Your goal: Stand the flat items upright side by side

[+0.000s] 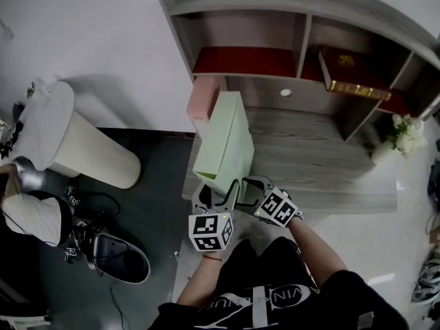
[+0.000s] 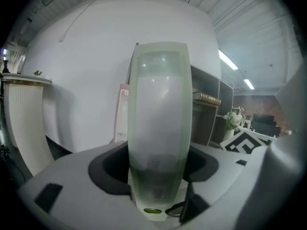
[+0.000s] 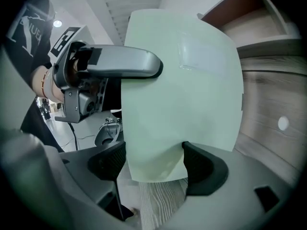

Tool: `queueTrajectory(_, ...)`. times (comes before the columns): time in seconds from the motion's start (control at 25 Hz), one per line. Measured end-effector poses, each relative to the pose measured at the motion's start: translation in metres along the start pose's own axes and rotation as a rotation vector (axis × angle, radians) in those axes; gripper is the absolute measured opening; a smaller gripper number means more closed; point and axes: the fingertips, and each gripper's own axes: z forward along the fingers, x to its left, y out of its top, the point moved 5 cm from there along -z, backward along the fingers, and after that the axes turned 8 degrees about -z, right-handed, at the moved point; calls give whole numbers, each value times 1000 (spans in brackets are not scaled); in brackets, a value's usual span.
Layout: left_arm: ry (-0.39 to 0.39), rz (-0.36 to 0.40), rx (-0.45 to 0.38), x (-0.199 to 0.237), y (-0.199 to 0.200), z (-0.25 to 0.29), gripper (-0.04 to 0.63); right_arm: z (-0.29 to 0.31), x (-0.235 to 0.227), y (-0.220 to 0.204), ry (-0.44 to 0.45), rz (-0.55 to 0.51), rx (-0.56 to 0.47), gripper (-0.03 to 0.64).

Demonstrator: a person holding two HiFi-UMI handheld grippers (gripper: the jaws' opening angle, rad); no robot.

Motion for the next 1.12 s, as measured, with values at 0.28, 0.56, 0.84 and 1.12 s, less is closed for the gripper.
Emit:
queueTrajectory(0.28, 7, 18, 23, 8, 1, 10, 301, 11, -13, 0, 10, -6, 10, 386)
queueTrajectory(0.56, 74, 40, 41, 14, 4, 30, 304, 25, -38, -3, 72, 10, -4, 374)
queueTrajectory(0.84, 115, 51, 54, 18, 10, 56, 307, 34, -68, -6, 109, 21, -2, 371)
queueTrajectory(1.12, 139, 49, 66, 19, 12, 75, 310, 39, -91, -14, 138, 75, -10, 371)
